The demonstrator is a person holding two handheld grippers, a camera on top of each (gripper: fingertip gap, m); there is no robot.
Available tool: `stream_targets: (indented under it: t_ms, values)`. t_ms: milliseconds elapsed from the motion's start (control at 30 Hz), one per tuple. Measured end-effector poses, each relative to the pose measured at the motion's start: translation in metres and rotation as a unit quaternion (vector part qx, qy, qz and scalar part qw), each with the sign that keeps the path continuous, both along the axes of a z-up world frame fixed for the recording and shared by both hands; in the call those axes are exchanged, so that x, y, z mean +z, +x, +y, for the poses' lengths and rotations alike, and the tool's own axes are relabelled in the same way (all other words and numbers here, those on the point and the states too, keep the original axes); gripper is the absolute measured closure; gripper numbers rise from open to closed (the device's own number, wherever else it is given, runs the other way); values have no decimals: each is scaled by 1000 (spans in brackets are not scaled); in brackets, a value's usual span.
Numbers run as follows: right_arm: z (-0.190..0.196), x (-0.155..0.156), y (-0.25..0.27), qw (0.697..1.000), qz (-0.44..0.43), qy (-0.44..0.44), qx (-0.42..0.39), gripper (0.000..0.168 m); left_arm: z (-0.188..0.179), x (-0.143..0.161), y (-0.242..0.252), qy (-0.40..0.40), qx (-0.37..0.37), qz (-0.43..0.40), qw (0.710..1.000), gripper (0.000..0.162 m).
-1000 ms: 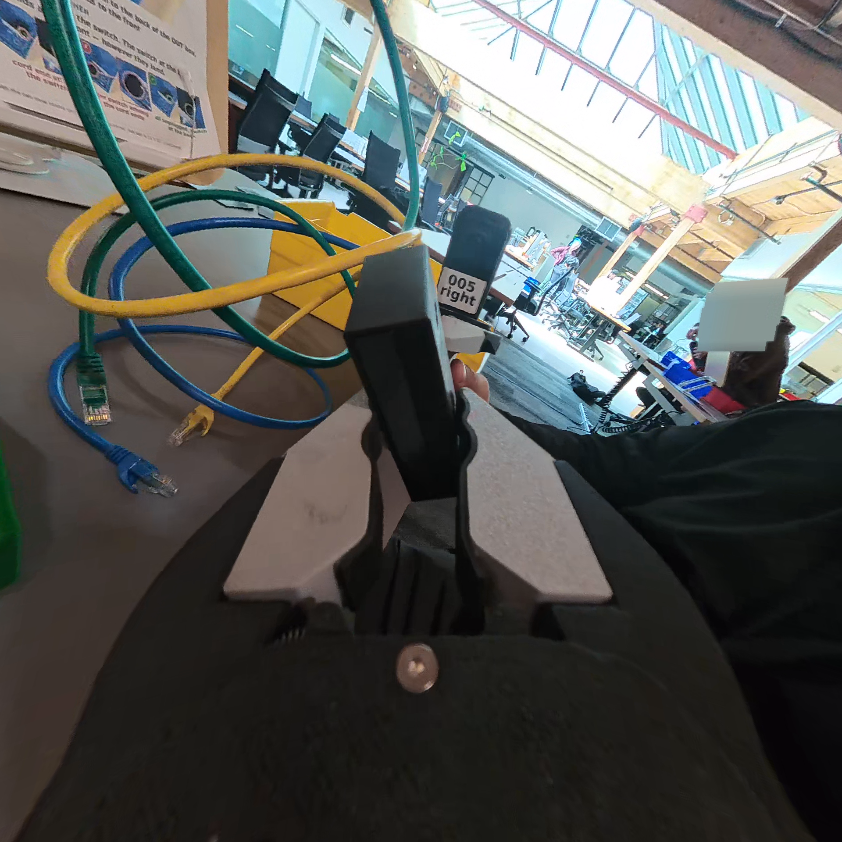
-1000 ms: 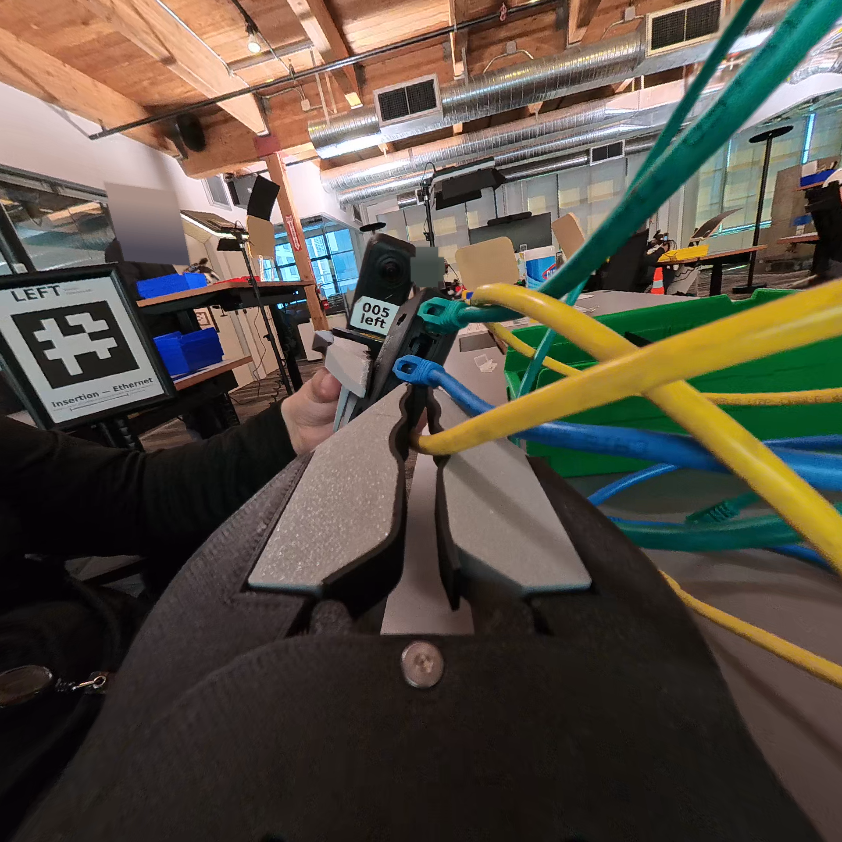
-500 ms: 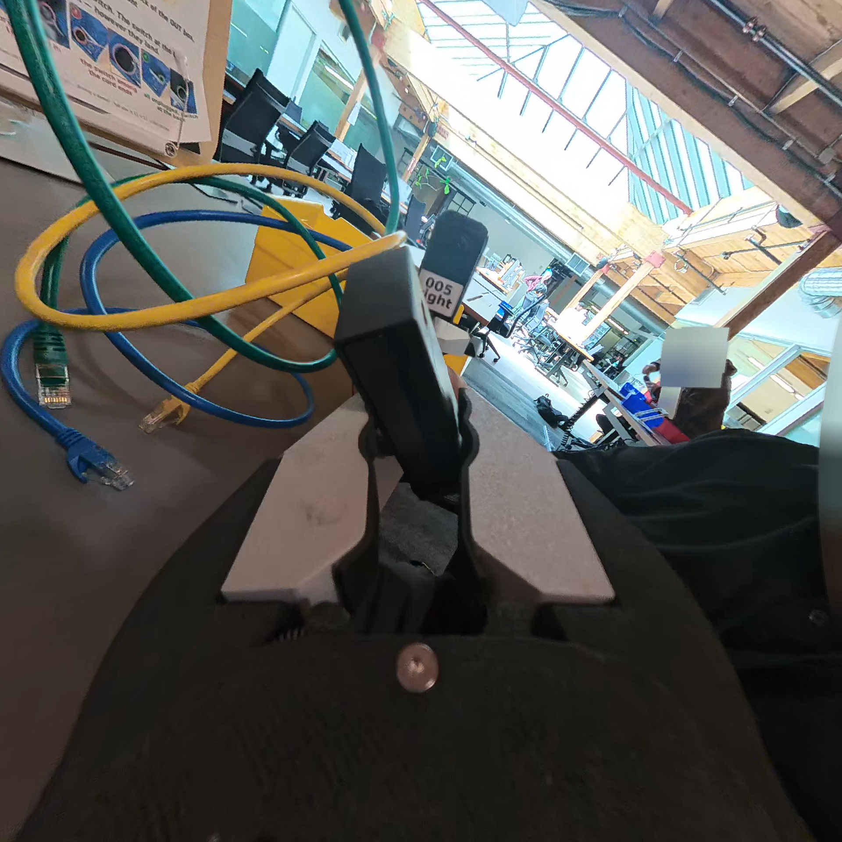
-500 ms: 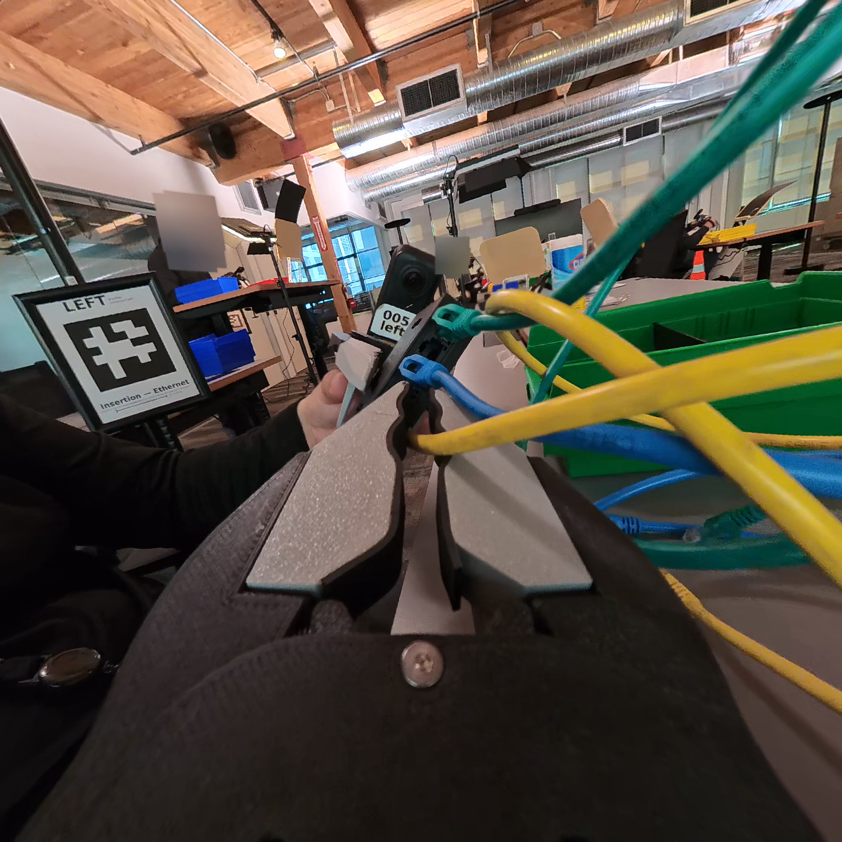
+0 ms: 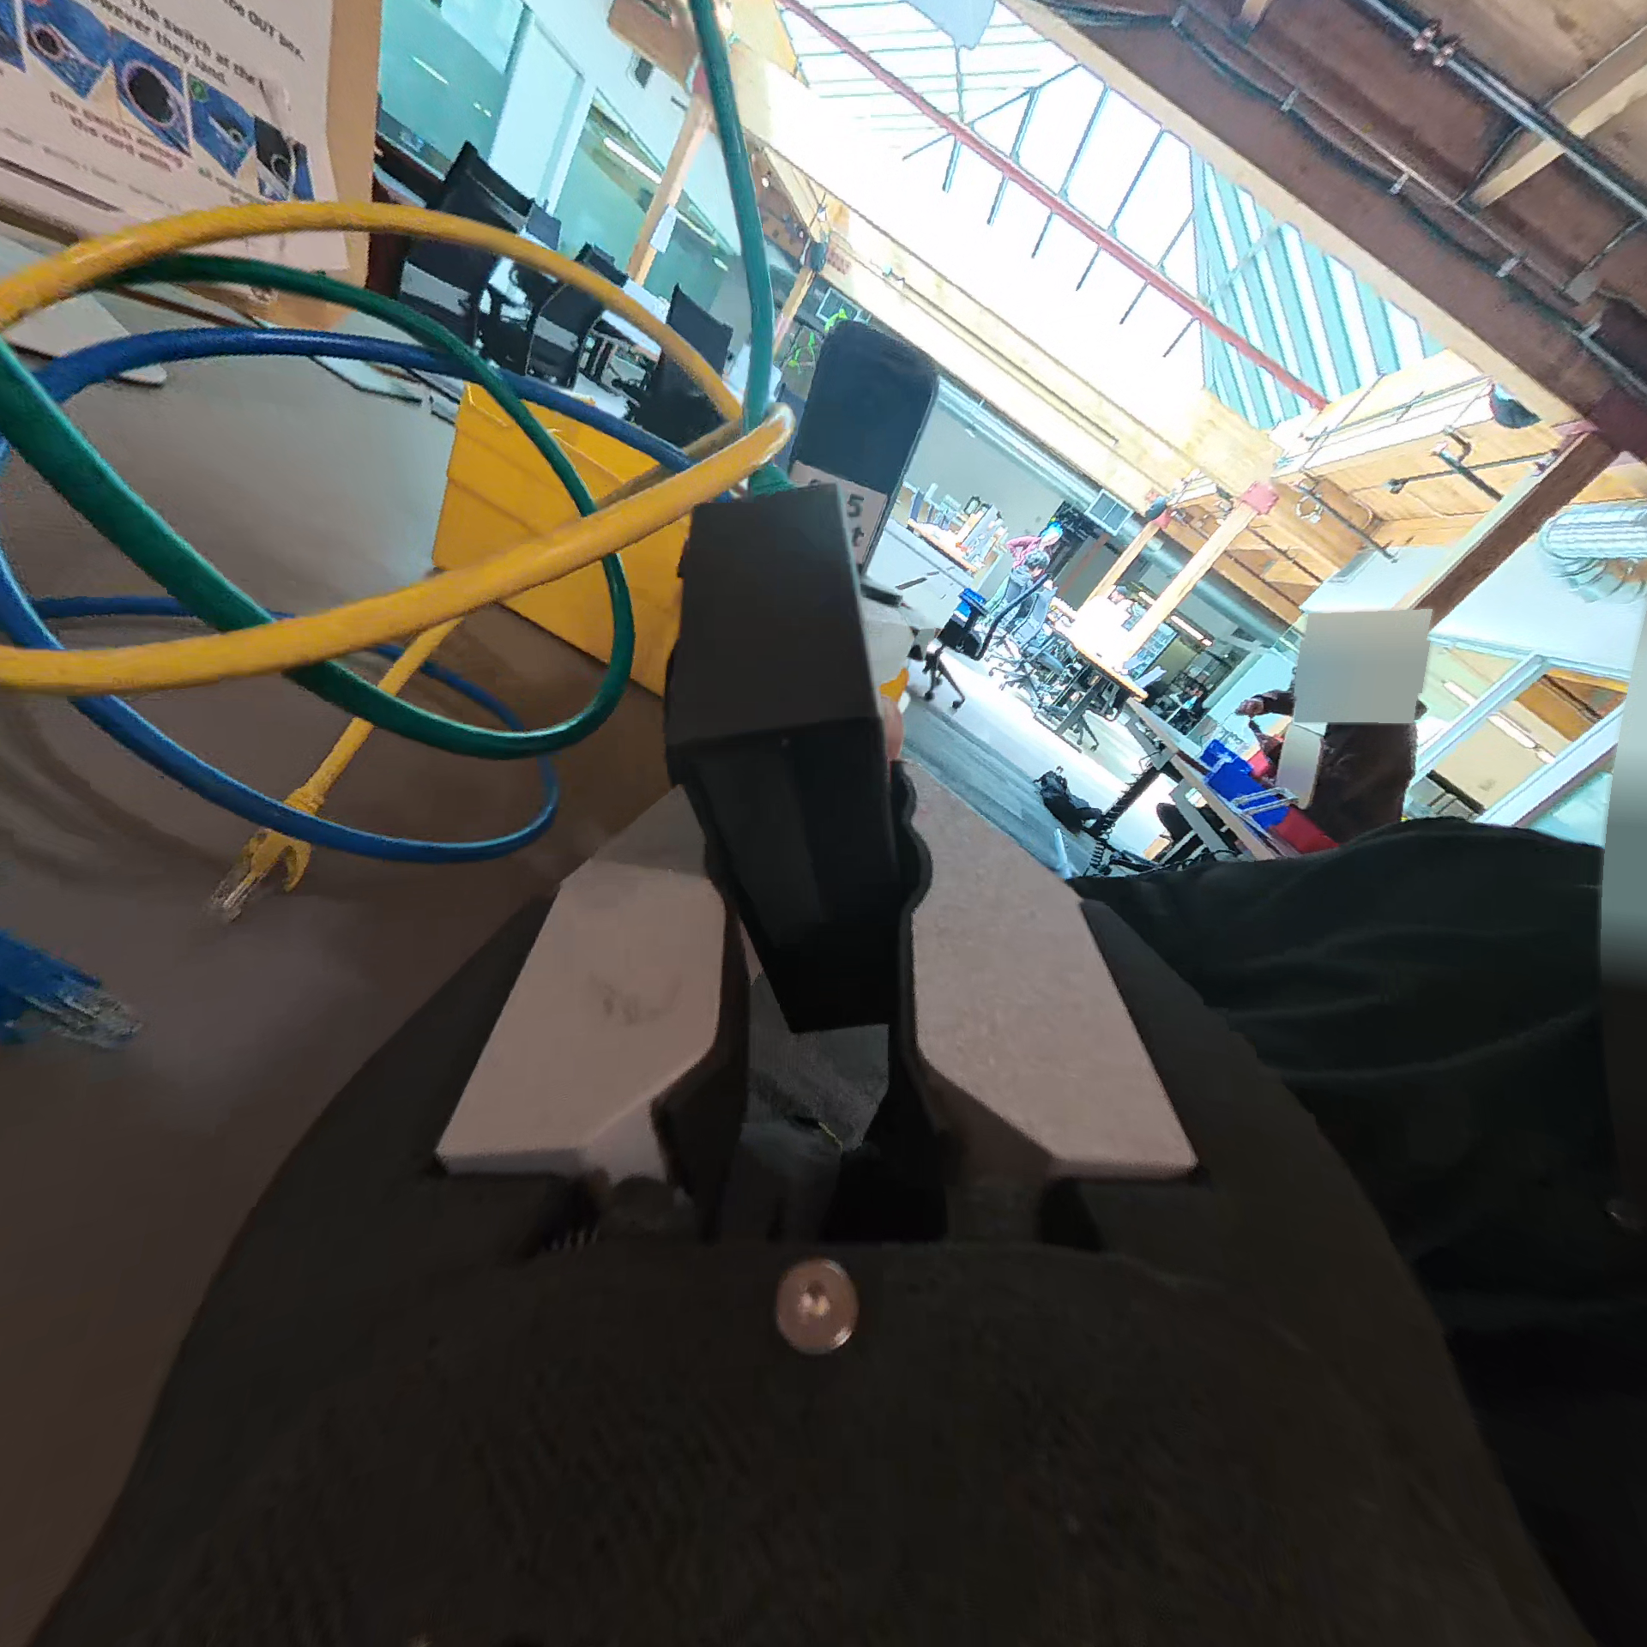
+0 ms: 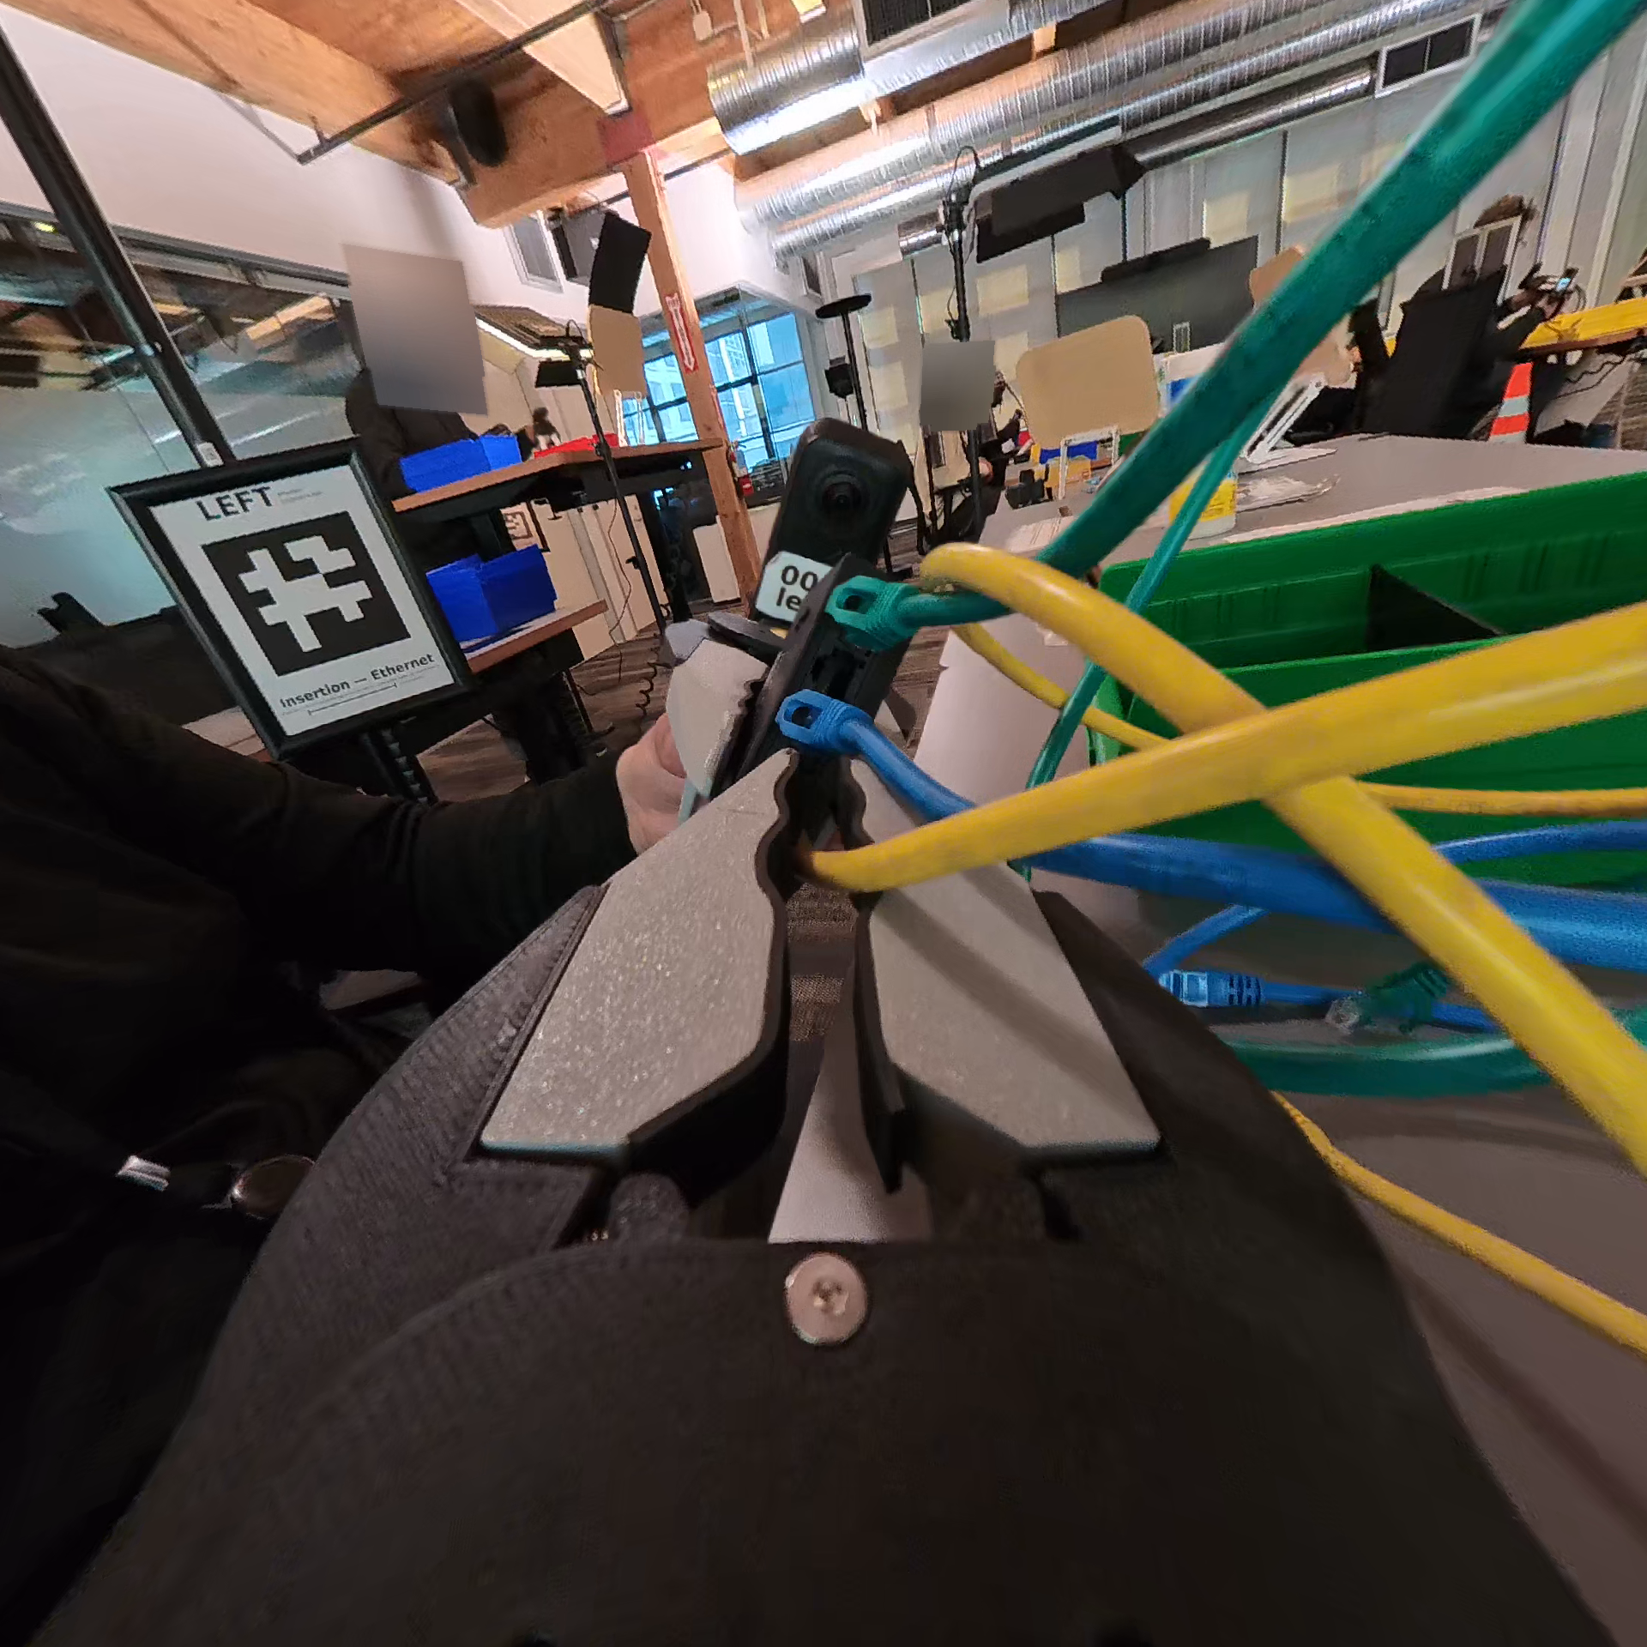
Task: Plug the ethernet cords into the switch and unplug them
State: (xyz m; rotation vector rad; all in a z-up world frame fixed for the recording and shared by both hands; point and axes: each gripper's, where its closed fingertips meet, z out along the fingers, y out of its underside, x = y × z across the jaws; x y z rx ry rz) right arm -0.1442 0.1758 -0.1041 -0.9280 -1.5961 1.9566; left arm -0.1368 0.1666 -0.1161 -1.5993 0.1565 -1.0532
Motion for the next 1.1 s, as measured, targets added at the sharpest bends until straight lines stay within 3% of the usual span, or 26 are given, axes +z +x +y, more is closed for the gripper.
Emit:
stream_targets:
  t_ms: [200, 367, 467, 600, 700, 1100]
  values:
    - [5, 7, 8, 999, -19, 28, -9, 133, -1, 10, -4, 22, 20, -8, 1000, 134]
    - [5, 12, 12, 998, -59, -16, 9, 105, 1, 16, -6, 43, 45, -5, 998, 134]
    - [11, 17, 10, 998, -47, -27, -13, 135, 0, 18, -1, 51, 36, -10, 998, 134]
    - [7, 13, 13, 997, -70, -25, 2, 133, 2, 18, -1, 58, 47, 2, 997, 134]
    - [3, 6, 14, 995, -94, -29, 21, 148, 2, 19, -2, 61, 53, 3, 997, 134]
    - [-4, -9, 4, 993, -116, -26, 22, 153, 8, 10, -6, 47, 73, 24, 996, 134]
